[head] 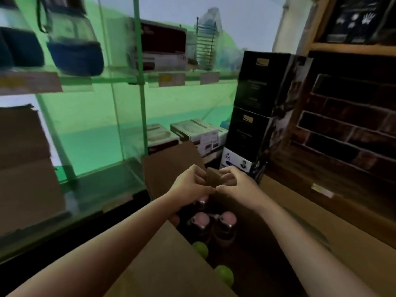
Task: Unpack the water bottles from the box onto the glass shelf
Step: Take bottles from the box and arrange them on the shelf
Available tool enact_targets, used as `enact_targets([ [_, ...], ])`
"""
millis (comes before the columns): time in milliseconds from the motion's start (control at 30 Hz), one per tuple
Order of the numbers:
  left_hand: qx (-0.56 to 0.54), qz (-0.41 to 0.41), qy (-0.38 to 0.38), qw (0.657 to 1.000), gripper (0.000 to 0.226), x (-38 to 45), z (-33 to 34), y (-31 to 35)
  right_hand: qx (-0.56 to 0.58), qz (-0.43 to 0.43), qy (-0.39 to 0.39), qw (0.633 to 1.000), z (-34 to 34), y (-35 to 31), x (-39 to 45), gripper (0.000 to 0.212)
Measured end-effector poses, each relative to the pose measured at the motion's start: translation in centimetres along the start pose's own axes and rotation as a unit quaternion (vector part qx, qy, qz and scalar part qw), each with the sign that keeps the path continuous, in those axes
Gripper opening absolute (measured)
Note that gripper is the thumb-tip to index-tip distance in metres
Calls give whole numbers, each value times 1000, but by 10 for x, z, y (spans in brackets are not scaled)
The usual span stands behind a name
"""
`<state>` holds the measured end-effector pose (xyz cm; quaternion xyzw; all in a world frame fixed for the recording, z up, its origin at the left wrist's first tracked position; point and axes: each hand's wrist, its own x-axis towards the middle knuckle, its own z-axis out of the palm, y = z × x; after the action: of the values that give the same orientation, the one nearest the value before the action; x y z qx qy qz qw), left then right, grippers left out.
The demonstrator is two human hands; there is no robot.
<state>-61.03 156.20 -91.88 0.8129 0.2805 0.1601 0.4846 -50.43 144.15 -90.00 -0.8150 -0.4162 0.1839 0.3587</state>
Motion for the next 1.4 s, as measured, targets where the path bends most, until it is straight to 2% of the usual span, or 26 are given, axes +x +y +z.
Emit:
enact_targets([
  [233,94,-9,-123,988,50,-5,52,-23,-47,61,-70,995,13,55,-17,52],
  [367,207,-4,-212,955,56,-10,74,-33,-76,83,-137,984,28,83,-31,53],
  [467,254,-3,-276,927,48,-11,86,-44,-102,90,-211,968,44,102,-41,48],
  [600,288,9,-296,911,38,-13,96,-54,-186,107,-324,921,70,126,-48,67],
  [700,283,-14,-292,913,49,-9,99,-59,-221,112,-365,897,79,136,-50,75],
  [1033,274,-30,-306,911,59,-2,104,-77,-244,82,-355,899,86,142,-45,78],
  [1200,280,-38,-327,902,63,-3,105,-76,-231,74,-357,902,83,139,-46,70],
  [1300,278,-41,-330,901,62,-2,106,-80,-203,72,-343,914,78,140,-45,67],
  [1400,258,-39,-317,912,60,-2,105,-79,-162,72,-294,939,62,138,-39,61],
])
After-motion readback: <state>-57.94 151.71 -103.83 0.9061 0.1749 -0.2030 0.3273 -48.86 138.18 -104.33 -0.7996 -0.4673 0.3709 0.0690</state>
